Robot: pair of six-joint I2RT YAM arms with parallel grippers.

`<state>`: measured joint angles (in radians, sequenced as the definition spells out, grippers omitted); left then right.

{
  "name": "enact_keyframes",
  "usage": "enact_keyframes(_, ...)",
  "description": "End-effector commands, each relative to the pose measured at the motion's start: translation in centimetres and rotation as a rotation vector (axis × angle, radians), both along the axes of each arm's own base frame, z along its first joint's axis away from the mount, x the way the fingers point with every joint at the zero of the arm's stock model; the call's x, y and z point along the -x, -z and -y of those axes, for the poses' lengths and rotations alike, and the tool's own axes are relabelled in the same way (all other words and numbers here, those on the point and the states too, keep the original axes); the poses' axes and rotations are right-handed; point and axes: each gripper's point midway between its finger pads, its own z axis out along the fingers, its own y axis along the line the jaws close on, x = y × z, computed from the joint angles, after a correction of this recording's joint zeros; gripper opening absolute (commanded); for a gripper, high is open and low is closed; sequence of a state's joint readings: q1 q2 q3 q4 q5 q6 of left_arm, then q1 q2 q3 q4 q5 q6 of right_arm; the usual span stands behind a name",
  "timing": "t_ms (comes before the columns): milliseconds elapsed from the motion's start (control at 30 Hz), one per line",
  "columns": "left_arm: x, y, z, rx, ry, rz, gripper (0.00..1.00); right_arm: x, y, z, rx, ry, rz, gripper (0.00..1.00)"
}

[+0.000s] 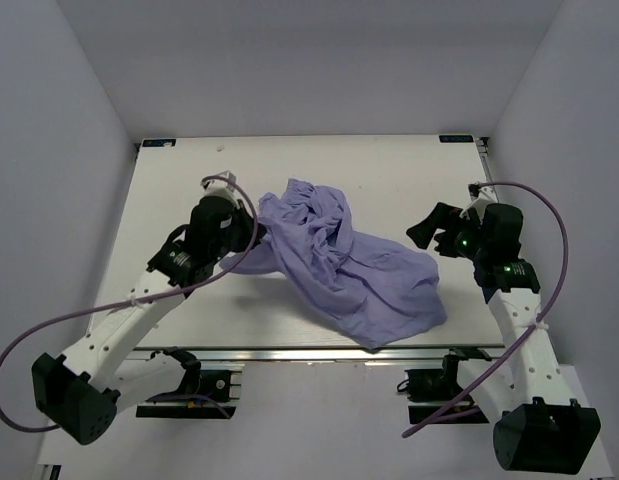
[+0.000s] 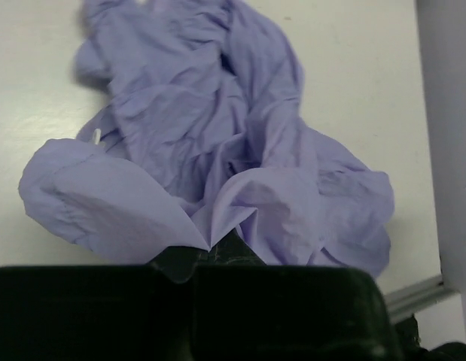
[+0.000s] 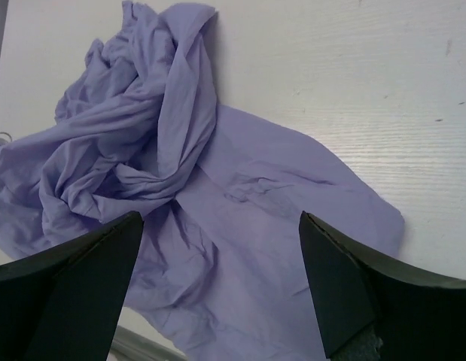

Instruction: Zip up the jacket

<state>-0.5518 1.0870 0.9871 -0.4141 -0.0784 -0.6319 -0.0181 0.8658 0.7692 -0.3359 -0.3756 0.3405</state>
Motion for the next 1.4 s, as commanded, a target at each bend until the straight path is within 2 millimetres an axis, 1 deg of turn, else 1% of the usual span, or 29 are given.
enact_keyframes(0,0.8,0.0,-4.1,0.015,-0.216,0.017,0.00,0.2,1.1,-1.5,0.041,-0.067,-0.021,0.89)
enact_keyframes(133,1.3,0.6,-5.4,0.007,-0.281,-0.007,0.00,0.2,3.4,-2.0,0.080,-0.014,-0.105,0.89)
enact_keyframes(167,1.5,1.1,-5.7,-0.014,-0.292,-0.028,0.00,0.5,4.8,-2.3,0.102,-0.011,-0.155,0.89)
enact_keyframes(200,1.5,1.3,-5.9,-0.025,-0.303,-0.039,0.00,0.3,5.6,-1.3,0.151,0.053,-0.179,0.89)
enact_keyframes(267,1.5,1.3,-6.4,-0.042,-0.331,-0.048,0.00,1.0,7.7,-1.1,0.214,0.071,-0.265,0.89)
enact_keyframes(300,1.5,1.4,-6.6,-0.044,-0.340,-0.055,0.00,0.8,8.3,-0.2,0.269,0.122,-0.280,0.89)
enact_keyframes(333,1.4,1.2,-6.6,-0.040,-0.344,-0.050,0.00,1.3,9.7,0.0,0.296,0.142,-0.339,0.89)
enact_keyframes(433,1.2,0.7,-6.4,-0.027,-0.339,-0.035,0.00,2.2,12.3,0.2,0.368,0.180,-0.427,0.89)
enact_keyframes(600,0.9,-0.4,-6.3,-0.017,-0.338,-0.009,0.00,3.8,15.2,-1.0,0.392,0.134,-0.510,0.89)
enact_keyframes(667,0.5,-1.7,-6.1,0.000,-0.332,0.025,0.00,3.7,15.4,-1.3,0.389,0.124,-0.509,0.69)
enact_keyframes(700,0.4,-2.4,-6.0,-0.001,-0.325,0.043,0.00,3.5,15.2,-1.3,0.386,0.133,-0.502,0.51)
enact_keyframes(733,0.1,-3.5,-5.8,0.013,-0.317,0.074,0.00,2.7,14.2,-1.6,0.371,0.139,-0.467,0.30)
enact_keyframes(767,0.0,-4.4,-5.7,0.021,-0.308,0.099,0.00,2.1,13.4,-1.6,0.366,0.143,-0.436,0.00)
enact_keyframes(800,-0.2,-6.5,-5.7,0.033,-0.299,0.145,0.00,1.4,12.3,-1.7,0.357,0.152,-0.402,0.00)
enact_keyframes(833,-0.4,-8.2,-5.6,0.052,-0.292,0.189,0.00,0.0,9.5,-2.1,0.323,0.158,-0.310,0.00)
enact_keyframes(867,-0.3,-9.9,-5.6,0.072,-0.284,0.231,0.00,-0.8,7.8,-1.8,0.321,0.184,-0.256,0.00)
enact_keyframes(900,-0.3,-13.3,-5.4,0.107,-0.259,0.312,0.00,-2.0,3.8,-2.0,0.279,0.209,-0.148,0.00)
enact_keyframes(967,0.6,-17.1,-5.5,0.157,-0.233,0.410,0.00,-2.9,-0.8,-1.2,0.256,0.265,-0.025,0.00)
enact_keyframes(1000,1.1,-20.1,-5.6,0.196,-0.216,0.487,0.00,-2.8,-3.8,-0.9,0.226,0.285,0.055,0.00)
enact_keyframes(1033,1.6,-21.7,-5.8,0.217,-0.210,0.527,0.00,-3.2,-7.9,-0.6,0.190,0.308,0.157,0.00)
enact_keyframes(1067,2.5,-23.5,-6.3,0.245,-0.208,0.570,0.00,-3.1,-10.4,-0.4,0.172,0.320,0.217,0.00)
enact_keyframes(1100,3.4,-26.1,-6.6,0.274,-0.192,0.635,0.00,-2.5,-13.1,0.2,0.160,0.330,0.283,0.00)
enact_keyframes(1133,4.2,-27.5,-6.9,0.293,-0.186,0.671,0.00,-2.1,-15.3,0.4,0.148,0.334,0.329,0.00)
enact_keyframes(1167,5.4,-29.2,-7.6,0.317,-0.186,0.714,0.00,-1.3,-19.4,0.8,0.111,0.349,0.409,0.00)
enact_keyframes(1200,6.6,-31.6,-8.4,0.347,-0.187,0.782,0.00,-0.5,-21.4,1.2,0.105,0.351,0.447,0.00)
enact_keyframes(1233,7.4,-32.8,-9.0,0.363,-0.197,0.818,0.00,0.2,-23.3,1.6,0.087,0.357,0.485,0.00)
enact_keyframes(1267,8.3,-34.1,-9.8,0.381,-0.210,0.858,0.00,1.4,-26.9,2.1,0.048,0.370,0.557,0.00)
enact_keyframes(1333,11.0,-37.8,-12.0,0.429,-0.242,0.964,0.00,3.0,-30.5,2.8,0.020,0.378,0.644,0.00)
enact_keyframes(1367,11.9,-39.0,-12.7,0.441,-0.252,0.993,0.00,3.8,-32.0,3.2,0.005,0.389,0.679,0.00)
